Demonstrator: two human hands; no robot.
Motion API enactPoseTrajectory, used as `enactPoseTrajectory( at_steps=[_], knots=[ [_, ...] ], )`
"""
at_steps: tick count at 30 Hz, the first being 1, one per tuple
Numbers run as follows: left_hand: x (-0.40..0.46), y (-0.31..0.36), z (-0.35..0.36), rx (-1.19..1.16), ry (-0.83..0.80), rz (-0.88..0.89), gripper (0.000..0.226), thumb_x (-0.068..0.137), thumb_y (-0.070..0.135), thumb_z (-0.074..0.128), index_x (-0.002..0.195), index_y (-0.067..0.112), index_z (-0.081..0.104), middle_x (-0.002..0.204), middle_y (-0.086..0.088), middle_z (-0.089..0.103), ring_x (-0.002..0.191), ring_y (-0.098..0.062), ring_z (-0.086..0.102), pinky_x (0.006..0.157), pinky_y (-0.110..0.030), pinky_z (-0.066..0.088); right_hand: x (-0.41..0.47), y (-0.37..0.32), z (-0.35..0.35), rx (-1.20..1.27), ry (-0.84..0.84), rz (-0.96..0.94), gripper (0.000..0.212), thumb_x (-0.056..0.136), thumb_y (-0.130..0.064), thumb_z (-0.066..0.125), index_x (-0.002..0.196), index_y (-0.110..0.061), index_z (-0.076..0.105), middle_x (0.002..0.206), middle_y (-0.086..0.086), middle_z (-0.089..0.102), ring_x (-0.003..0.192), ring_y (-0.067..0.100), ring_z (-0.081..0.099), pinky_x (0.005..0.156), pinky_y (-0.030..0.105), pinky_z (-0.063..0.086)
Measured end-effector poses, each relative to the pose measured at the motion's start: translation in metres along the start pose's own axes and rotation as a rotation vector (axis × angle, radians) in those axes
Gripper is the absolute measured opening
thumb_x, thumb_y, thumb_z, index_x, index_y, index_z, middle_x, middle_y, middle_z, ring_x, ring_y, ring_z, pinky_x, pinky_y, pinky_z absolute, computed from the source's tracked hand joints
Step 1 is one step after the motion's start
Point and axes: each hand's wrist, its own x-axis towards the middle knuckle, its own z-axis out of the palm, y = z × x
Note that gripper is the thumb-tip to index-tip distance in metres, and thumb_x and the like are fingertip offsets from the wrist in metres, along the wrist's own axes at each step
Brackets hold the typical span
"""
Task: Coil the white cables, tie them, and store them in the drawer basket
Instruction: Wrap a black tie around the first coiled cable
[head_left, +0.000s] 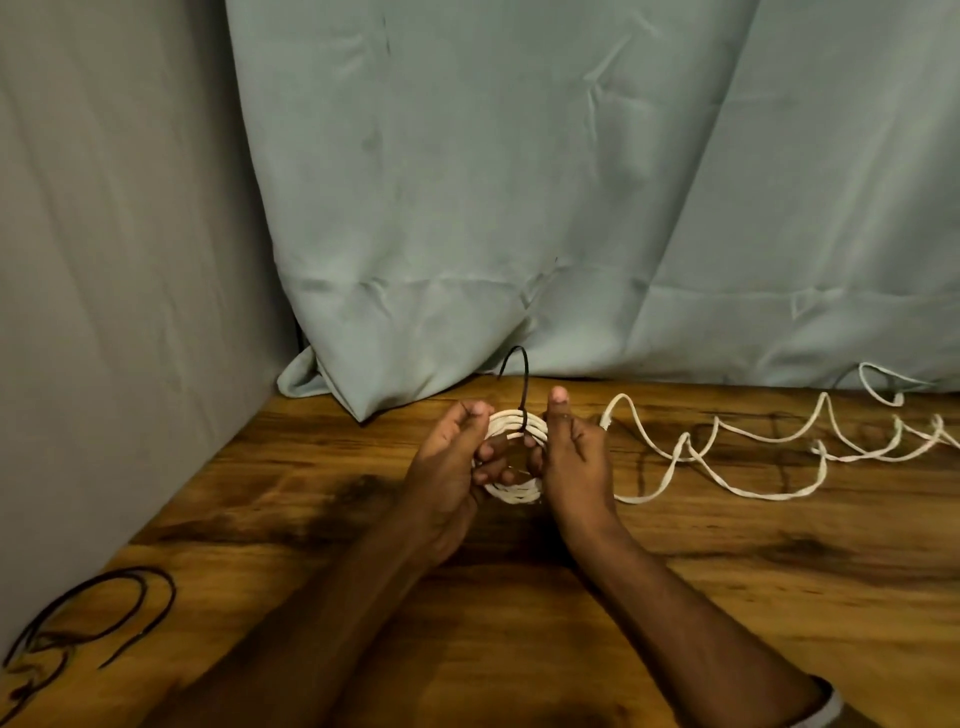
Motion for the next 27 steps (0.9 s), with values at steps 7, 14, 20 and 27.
enactPoseTrajectory(
  at_steps=[7,14,20,27],
  knots=[
    [-0.006,0.002,0.006,0.023,0.017,0.006,0.011,0.1,0.013,0.051,0.09,0.012,0.054,0.055,0.0,0.035,0.04,-0.007,0.025,0.046,-0.025,0.038,0.0,0.006,0.0,-0.042,-0.037,0.044,0.075,0.096,-0.074,0.045,0.059,-0.01,0.054,0.048,0.004,0.051,0.045,0.018,0.051,0.053,0.029,0.044],
    [-0.005,0.005,-0.002,0.06,0.079,-0.038,0.009,0.092,0.015,0.063,0.088,0.013,0.056,0.053,0.001,0.042,0.04,-0.007,0.033,0.049,-0.025,0.037,-0.001,-0.001,-0.009,0.065,-0.173,0.14,0.063,0.105,-0.047,0.047,0.058,-0.007,0.062,0.046,0.002,0.061,0.036,0.01,0.057,0.038,0.017,0.042],
    [-0.004,0.006,-0.002,0.128,0.126,0.008,0.013,0.094,0.013,0.061,0.083,0.013,0.055,0.051,0.003,0.045,0.038,-0.004,0.041,0.042,-0.017,0.039,0.0,0.004,-0.009,0.014,-0.26,0.01,0.04,0.101,-0.038,0.062,0.095,-0.002,0.078,0.088,0.021,0.078,0.085,0.042,0.077,0.077,0.05,0.063],
    [-0.006,0.009,-0.005,0.262,0.114,0.115,0.02,0.098,0.015,0.059,0.079,0.013,0.053,0.053,0.006,0.054,0.043,-0.005,0.047,0.041,-0.02,0.04,0.0,-0.003,-0.016,-0.171,-0.294,-0.103,0.015,0.094,-0.024,0.075,0.101,-0.012,0.08,0.092,0.004,0.081,0.09,0.026,0.077,0.08,0.046,0.064]
  ],
)
